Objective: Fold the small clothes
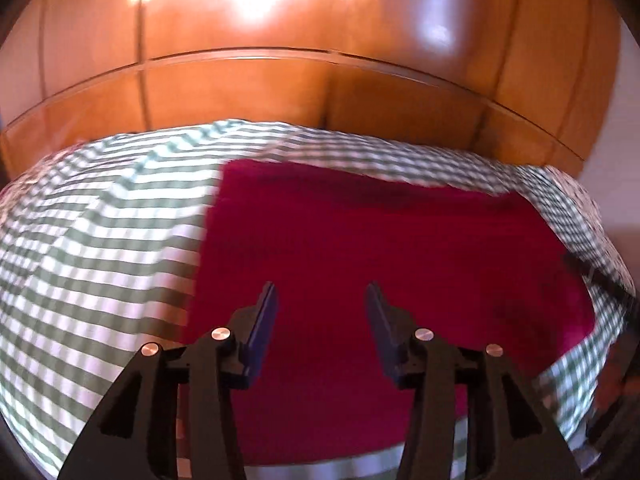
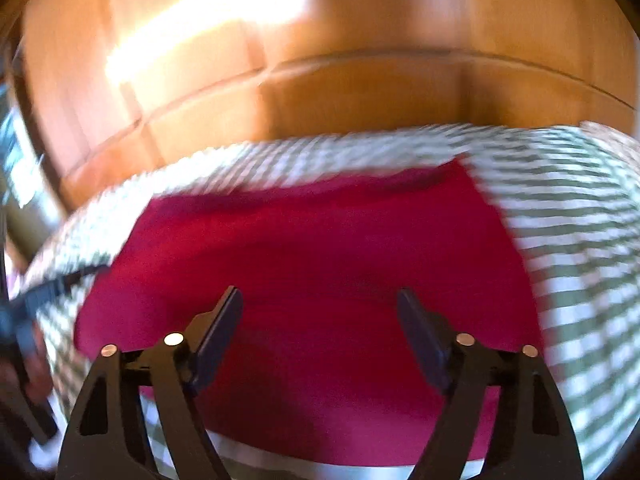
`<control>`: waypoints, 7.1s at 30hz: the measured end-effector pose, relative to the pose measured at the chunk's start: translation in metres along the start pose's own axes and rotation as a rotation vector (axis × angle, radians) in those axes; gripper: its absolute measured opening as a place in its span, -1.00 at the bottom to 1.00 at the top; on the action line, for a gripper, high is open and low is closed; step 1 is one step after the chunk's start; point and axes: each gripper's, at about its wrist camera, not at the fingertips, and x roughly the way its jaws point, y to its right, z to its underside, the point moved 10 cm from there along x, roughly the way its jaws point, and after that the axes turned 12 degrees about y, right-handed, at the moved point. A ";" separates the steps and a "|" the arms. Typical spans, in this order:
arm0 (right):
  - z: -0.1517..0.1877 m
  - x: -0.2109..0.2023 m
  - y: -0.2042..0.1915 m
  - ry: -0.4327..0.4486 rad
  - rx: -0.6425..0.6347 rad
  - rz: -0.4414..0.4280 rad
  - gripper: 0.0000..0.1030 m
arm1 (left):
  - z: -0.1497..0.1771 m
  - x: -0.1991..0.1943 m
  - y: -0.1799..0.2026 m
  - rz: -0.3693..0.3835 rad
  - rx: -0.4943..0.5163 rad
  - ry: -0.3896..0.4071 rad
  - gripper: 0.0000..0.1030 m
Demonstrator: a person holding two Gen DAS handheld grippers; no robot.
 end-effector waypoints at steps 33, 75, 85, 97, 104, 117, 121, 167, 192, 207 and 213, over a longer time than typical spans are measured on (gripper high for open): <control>0.031 0.027 0.129 -0.157 0.148 0.232 0.26 | 0.031 0.022 0.006 -0.055 -0.016 -0.097 0.39; 0.036 0.001 0.051 -0.223 0.425 -0.206 -0.39 | 0.040 0.009 -0.008 0.024 -0.128 -0.150 -0.09; -0.016 -0.007 -0.053 -0.182 0.298 -0.390 -0.43 | 0.035 0.006 -0.024 0.167 -0.270 -0.178 -0.27; -0.008 0.017 -0.171 -0.261 0.169 -0.525 -0.45 | 0.017 -0.033 -0.078 0.224 -0.389 -0.100 -0.27; -0.005 0.018 -0.211 -0.257 0.145 -0.589 -0.45 | 0.014 -0.048 -0.121 0.249 -0.494 -0.069 -0.27; 0.068 0.032 -0.262 -0.287 -0.183 -0.531 -0.19 | 0.003 -0.055 -0.121 0.371 -0.646 -0.090 0.36; 0.066 0.011 -0.271 -0.274 -0.159 -0.624 0.08 | -0.004 -0.046 -0.111 0.384 -0.645 -0.103 0.47; 0.058 -0.021 -0.141 -0.273 -0.060 -0.420 -0.26 | 0.019 -0.012 -0.113 -0.030 -0.222 -0.136 -0.29; 0.038 0.128 -0.163 -0.385 0.087 -0.300 -0.12 | 0.032 -0.006 -0.108 -0.054 -0.205 -0.106 -0.17; 0.048 0.115 -0.146 -0.372 0.219 -0.354 0.53 | 0.022 -0.007 -0.118 -0.114 -0.146 -0.094 0.25; 0.044 0.105 -0.143 -0.398 0.221 -0.394 0.62 | 0.023 -0.007 -0.117 -0.100 -0.136 -0.093 0.30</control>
